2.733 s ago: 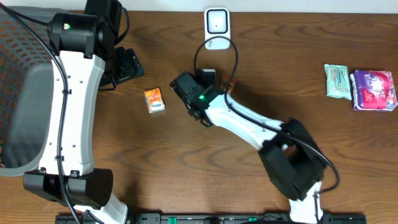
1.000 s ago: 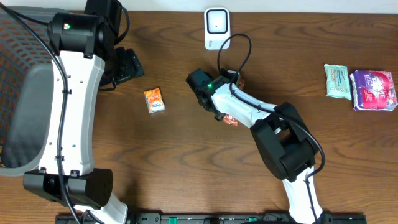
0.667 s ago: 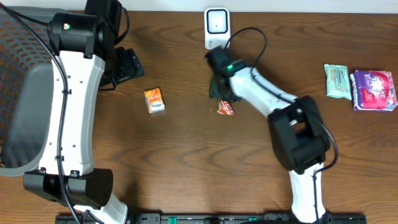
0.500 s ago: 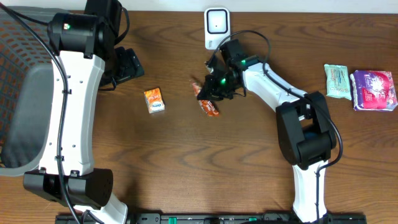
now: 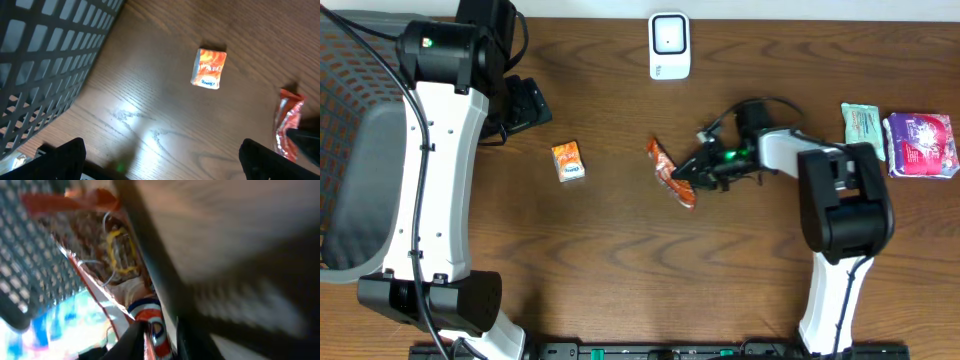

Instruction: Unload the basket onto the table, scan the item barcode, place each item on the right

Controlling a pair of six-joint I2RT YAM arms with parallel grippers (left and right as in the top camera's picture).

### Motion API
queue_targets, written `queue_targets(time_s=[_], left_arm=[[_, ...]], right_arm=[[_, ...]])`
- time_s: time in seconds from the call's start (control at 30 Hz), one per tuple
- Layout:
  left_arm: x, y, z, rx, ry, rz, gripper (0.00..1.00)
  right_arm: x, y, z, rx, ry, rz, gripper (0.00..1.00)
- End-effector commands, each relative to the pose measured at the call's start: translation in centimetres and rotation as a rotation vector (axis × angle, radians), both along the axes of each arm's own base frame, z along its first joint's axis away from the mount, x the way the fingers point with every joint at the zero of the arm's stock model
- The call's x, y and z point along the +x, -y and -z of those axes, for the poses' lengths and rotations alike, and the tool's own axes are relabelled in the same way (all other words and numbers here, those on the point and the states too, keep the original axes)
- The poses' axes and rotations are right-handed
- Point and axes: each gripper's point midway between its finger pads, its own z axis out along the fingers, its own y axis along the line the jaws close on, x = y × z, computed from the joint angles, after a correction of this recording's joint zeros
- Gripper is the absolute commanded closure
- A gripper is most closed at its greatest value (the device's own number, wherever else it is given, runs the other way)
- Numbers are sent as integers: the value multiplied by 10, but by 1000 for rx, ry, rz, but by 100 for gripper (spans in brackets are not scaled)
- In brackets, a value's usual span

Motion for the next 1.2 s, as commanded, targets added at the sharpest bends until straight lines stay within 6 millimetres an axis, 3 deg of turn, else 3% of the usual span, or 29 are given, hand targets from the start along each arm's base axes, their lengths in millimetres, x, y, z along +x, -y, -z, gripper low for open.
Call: queue_targets(time_s=[0.0, 0.1, 0.2, 0.27, 0.3, 0.33, 0.53, 0.67, 0.8, 0.9, 0.97, 1.0, 1.07, 1.13, 1.17], left_arm=[[-12, -2, 0, 11, -47, -2, 2], [-12, -2, 0, 11, -47, -2, 2], [-12, -2, 0, 11, -47, -2, 2], [-12, -2, 0, 11, -47, -2, 2], [-12, -2, 0, 11, -47, -2, 2], [-12, -2, 0, 11, -47, -2, 2], [-12, -2, 0, 11, -47, -2, 2], [-12, -2, 0, 11, -47, -2, 2], [-12, -2, 0, 11, -47, -2, 2], [-12, -2, 0, 11, -47, -2, 2], [-12, -2, 0, 11, -47, -2, 2], [-12, -2, 0, 11, -47, -2, 2], [-12, -2, 0, 11, -47, -2, 2], [-12, -2, 0, 11, -47, -2, 2], [-12, -2, 0, 11, -47, -2, 2]], right_arm=[[7, 58, 41, -324, -74, 117, 74], [19, 88, 19, -464, -26, 110, 67], [26, 98, -14, -557, 42, 72, 61], [29, 89, -39, -563, 119, 18, 55], [28, 77, -49, -558, 166, -17, 39], [25, 67, -52, -554, 184, -44, 33], [10, 17, -45, -614, 279, -184, 9], [5, 5, -42, -665, 314, -227, 9], [-1, -1, -24, -711, 314, -268, 14], [-11, -9, -5, -719, 279, -312, 44], [-15, -12, 0, -722, 270, -328, 55], [-17, -14, 2, -726, 267, -338, 71], [-17, -15, 2, -724, 271, -339, 89], [-15, -16, -1, -719, 272, -335, 99], [-15, -18, -4, -700, 269, -333, 99]])
